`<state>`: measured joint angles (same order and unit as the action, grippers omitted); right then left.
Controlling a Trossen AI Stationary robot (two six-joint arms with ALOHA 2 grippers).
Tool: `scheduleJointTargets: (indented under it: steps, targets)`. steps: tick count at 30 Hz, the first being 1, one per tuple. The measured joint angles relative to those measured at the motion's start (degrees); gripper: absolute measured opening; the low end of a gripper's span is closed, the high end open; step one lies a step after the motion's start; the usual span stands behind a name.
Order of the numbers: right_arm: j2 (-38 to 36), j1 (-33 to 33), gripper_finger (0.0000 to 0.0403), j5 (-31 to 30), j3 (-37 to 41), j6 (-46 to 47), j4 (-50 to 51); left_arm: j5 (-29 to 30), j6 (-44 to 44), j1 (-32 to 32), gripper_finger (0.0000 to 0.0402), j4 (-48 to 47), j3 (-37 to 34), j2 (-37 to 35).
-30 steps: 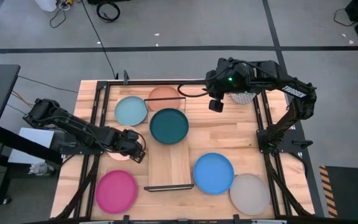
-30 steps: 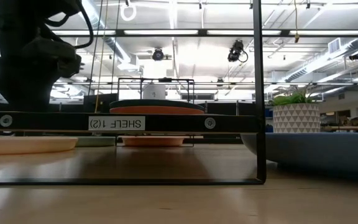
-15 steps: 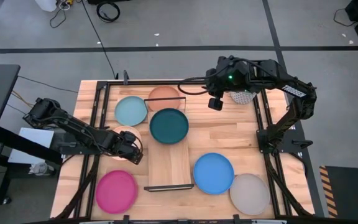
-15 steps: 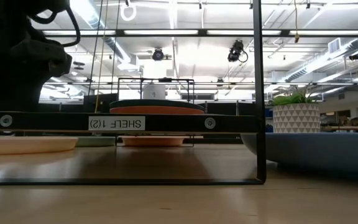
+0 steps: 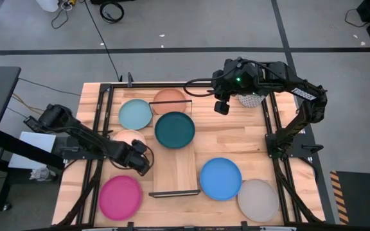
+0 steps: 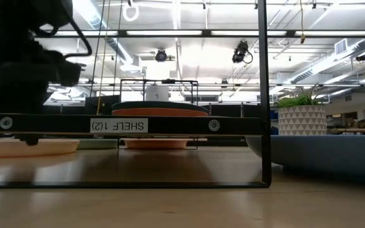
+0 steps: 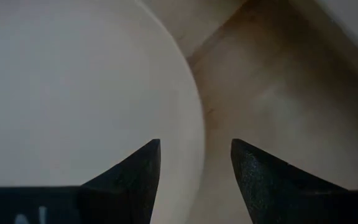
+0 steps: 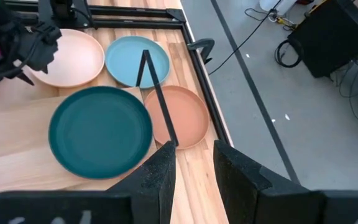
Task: Place and stack plates onto a shelf
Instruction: Put the light brown plate on the shelf
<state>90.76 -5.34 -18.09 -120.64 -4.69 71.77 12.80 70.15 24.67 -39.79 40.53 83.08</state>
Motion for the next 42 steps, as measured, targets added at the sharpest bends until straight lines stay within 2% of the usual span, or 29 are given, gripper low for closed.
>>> scheduleJointTargets:
  steps: [4,8,19,30,42]
  targets:
    - [0.0,0.0,0.0114,0.0,0.0,0.0,0.0,-1.8,-0.5,0.0,0.0201,0.2,0.0,3.1]
    - [0.0,0.0,0.0114,0.0,0.0,0.0,-0.1,-3.0,-2.1,0.0,0.0175,0.9,0.3,4.9]
    - [0.0,0.0,0.0114,0.0,0.0,0.0,-0.1,-4.1,-2.9,0.0,0.0016,2.0,0.3,4.7]
    - [0.0,0.0,0.0115,0.0,0.0,-1.1,-1.0,-4.9,2.2,-0.1,0.0015,-2.7,-0.1,-4.7]
    - [0.0,-0.2,0.0115,0.1,0.0,-1.9,-3.0,-0.5,9.8,-0.2,0.0015,-7.7,-0.1,-17.3]
